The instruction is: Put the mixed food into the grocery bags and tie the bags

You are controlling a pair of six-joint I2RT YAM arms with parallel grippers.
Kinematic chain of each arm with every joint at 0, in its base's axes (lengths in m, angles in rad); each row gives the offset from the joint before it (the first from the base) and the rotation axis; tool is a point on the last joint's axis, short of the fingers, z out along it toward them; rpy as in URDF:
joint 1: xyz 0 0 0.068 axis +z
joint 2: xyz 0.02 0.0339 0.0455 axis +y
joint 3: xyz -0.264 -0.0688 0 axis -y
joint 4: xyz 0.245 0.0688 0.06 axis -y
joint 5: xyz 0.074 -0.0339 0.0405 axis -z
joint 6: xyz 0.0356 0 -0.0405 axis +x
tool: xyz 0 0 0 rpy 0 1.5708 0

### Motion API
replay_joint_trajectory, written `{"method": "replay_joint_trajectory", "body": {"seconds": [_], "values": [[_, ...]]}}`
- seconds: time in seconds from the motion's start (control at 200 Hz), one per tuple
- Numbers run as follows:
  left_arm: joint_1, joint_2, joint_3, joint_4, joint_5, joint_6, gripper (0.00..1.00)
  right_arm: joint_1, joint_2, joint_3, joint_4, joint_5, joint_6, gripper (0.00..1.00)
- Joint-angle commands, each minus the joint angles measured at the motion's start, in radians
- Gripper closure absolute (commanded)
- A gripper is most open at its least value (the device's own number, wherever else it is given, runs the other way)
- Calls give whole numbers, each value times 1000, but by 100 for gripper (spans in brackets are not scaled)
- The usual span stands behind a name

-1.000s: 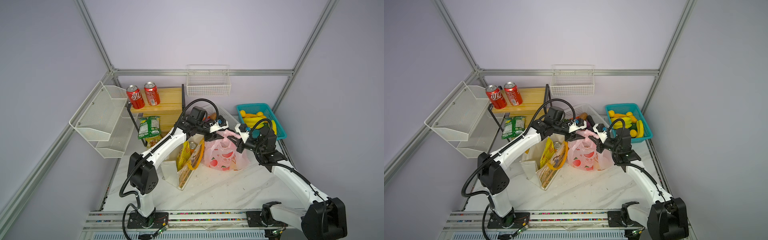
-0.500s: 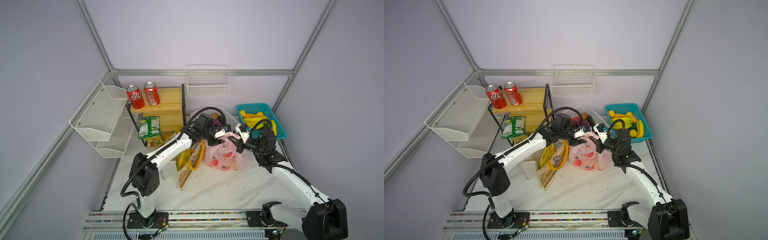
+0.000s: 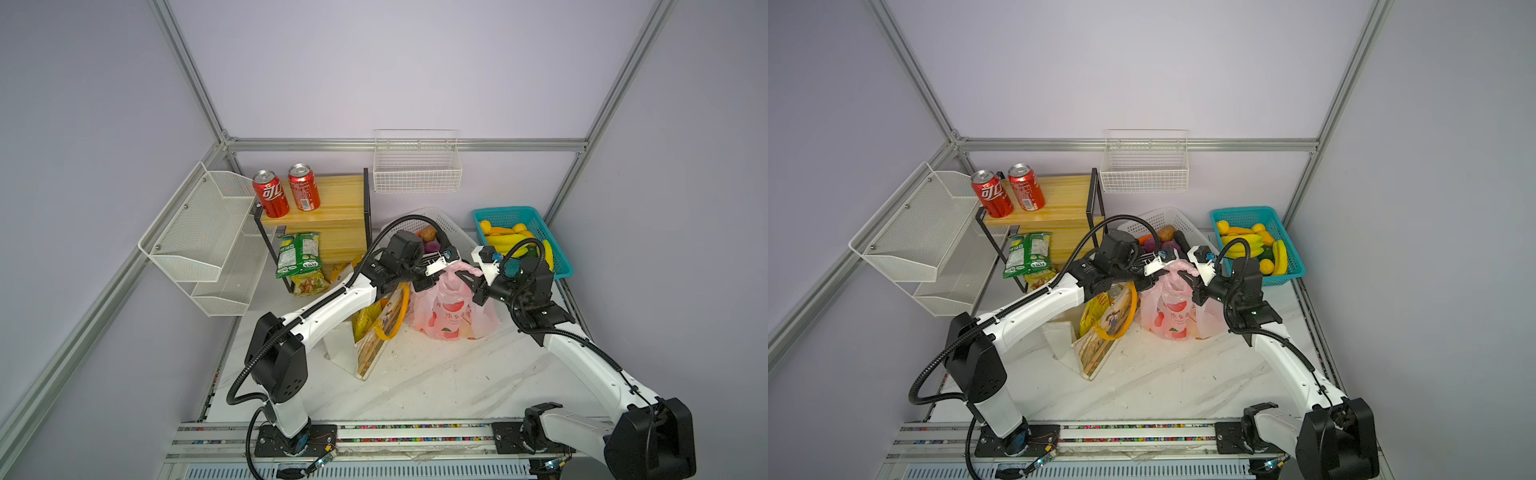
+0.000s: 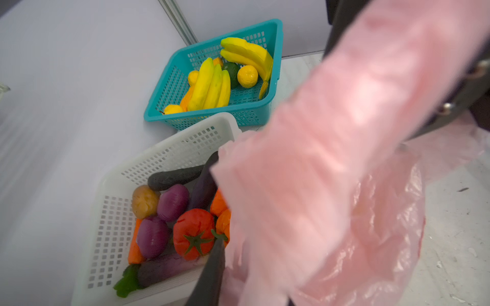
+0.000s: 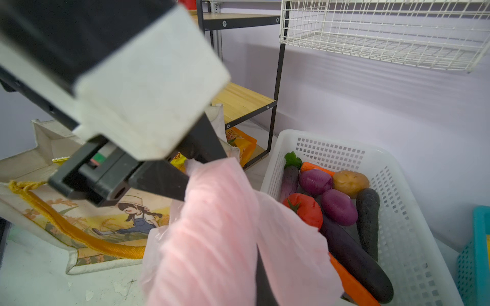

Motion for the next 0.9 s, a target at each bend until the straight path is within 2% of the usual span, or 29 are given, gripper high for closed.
{"method": "replay_joint_trajectory", "body": {"seconds": [0.0, 0.39, 0.505, 0.71, 0.895], "values": [[1, -63, -59, 122, 38, -88, 89, 9, -19, -7, 40, 26, -25, 100], [-28, -155, -203, 275, 135, -387, 100, 71, -12, -57, 157, 174, -12, 100], [-53, -168, -227, 292, 172, -446, 100, 79, -25, -97, 270, 215, 58, 100], [-90, -181, -256, 283, 90, -488, 100, 86, -44, -144, 439, 213, 216, 100], [-105, -165, -265, 291, 54, -530, 91, 86, -57, -192, 576, 223, 393, 100]]}}
